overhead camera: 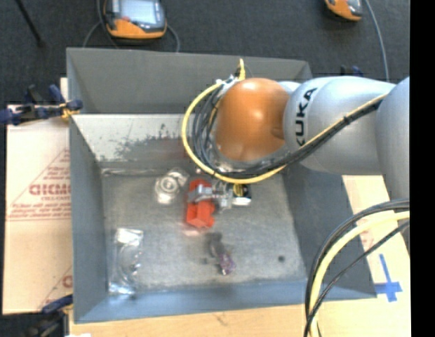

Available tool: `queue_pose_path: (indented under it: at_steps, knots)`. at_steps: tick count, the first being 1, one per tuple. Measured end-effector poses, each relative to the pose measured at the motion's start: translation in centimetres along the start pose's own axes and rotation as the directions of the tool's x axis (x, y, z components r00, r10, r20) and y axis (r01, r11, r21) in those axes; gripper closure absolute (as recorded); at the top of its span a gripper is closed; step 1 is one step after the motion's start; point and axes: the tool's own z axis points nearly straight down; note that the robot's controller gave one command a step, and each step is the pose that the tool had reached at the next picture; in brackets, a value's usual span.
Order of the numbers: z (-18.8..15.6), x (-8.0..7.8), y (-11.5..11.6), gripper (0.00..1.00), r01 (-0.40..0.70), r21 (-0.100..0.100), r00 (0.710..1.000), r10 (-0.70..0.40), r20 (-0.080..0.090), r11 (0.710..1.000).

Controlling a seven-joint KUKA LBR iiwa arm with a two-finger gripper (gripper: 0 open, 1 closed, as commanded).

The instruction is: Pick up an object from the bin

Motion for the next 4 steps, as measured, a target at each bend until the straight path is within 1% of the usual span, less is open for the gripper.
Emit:
queue_pose_path:
  at_steps: [4]
  knots:
    - [-0.03, -0.04, -0.01, 1.00, -0.003, -0.002, 1.000, 0.003, -0.001, 1.000]
